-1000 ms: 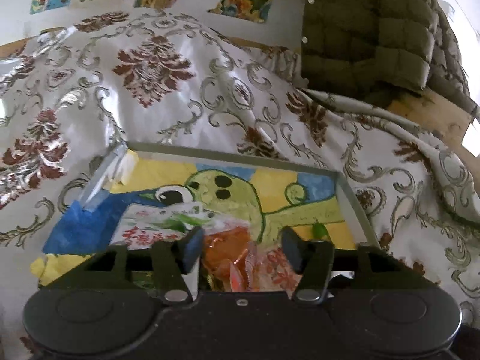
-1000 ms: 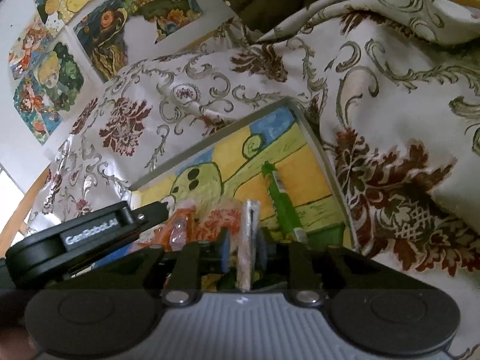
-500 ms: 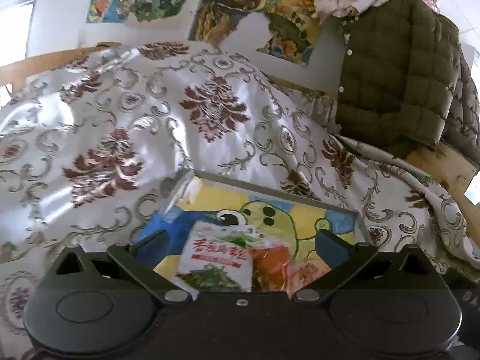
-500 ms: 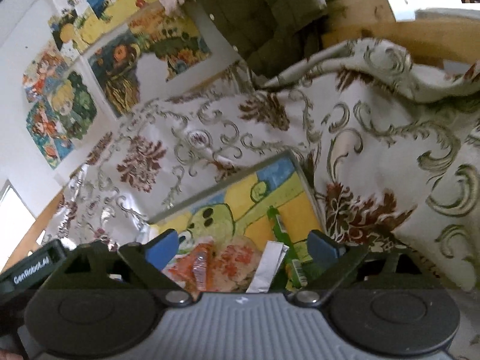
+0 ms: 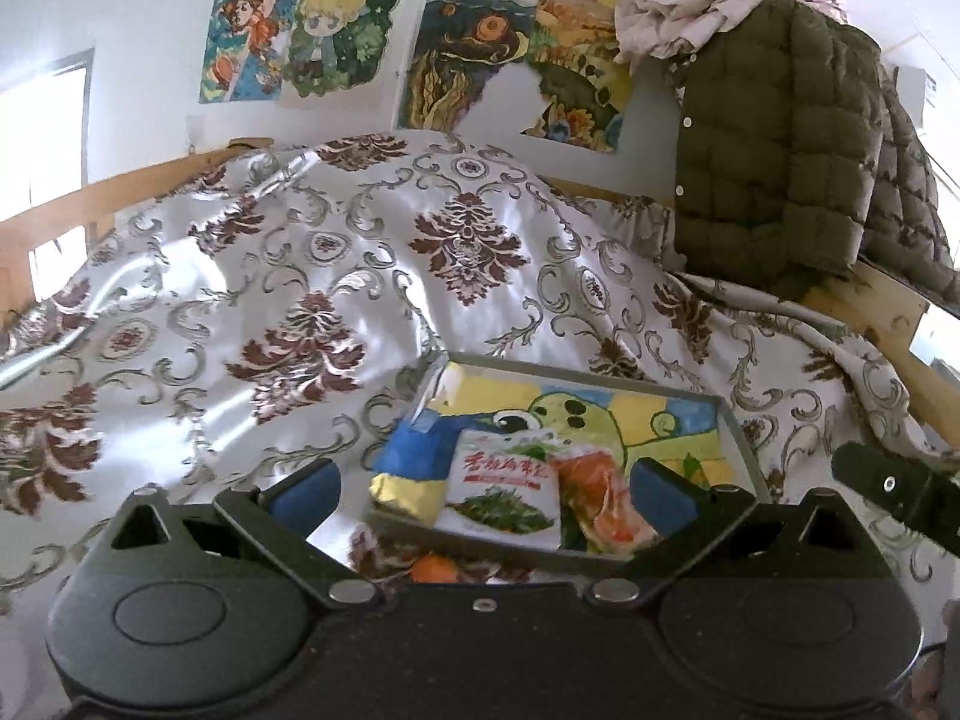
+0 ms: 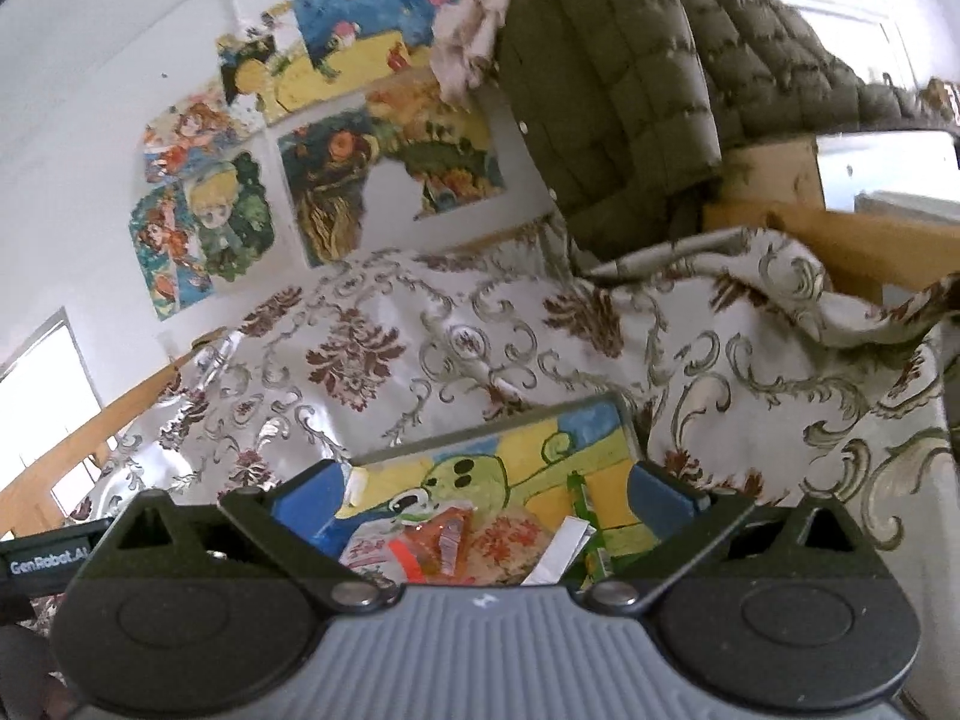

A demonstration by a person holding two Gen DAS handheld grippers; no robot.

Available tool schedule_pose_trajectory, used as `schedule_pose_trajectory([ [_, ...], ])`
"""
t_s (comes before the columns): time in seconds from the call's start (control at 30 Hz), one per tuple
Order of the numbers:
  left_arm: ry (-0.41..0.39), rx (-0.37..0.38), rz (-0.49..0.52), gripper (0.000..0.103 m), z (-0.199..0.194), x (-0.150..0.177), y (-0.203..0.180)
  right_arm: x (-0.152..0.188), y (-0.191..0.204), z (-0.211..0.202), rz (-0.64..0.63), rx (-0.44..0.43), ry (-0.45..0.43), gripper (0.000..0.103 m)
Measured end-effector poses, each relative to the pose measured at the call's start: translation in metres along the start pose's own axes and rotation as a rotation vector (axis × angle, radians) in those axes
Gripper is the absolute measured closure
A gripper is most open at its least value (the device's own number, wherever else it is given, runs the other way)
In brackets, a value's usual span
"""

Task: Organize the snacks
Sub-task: 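Open both tools and pull them back from the tray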

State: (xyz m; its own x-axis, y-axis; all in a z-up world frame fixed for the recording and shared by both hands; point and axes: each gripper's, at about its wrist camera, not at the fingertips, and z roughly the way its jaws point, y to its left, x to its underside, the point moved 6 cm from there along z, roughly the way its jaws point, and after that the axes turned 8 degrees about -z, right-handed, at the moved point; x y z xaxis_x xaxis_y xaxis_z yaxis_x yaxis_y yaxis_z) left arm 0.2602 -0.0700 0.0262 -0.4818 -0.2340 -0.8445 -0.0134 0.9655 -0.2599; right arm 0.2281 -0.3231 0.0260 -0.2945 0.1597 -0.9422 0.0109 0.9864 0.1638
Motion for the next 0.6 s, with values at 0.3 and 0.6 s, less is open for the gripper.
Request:
schedule_pose_trajectory([
  [0.3, -0.063, -0.027, 0.075, 0.001, -0.053, 0.009, 0.016, 0.019, 0.017, -0.042, -0.064, 0.017, 0.013, 0.0],
  [0.6, -0.023, -0.044, 0.092, 0.001, -0.078, 0.042, 0.042, 0.048, 0.043, -0.084, -0.16, 0.005, 0.053, 0.0],
])
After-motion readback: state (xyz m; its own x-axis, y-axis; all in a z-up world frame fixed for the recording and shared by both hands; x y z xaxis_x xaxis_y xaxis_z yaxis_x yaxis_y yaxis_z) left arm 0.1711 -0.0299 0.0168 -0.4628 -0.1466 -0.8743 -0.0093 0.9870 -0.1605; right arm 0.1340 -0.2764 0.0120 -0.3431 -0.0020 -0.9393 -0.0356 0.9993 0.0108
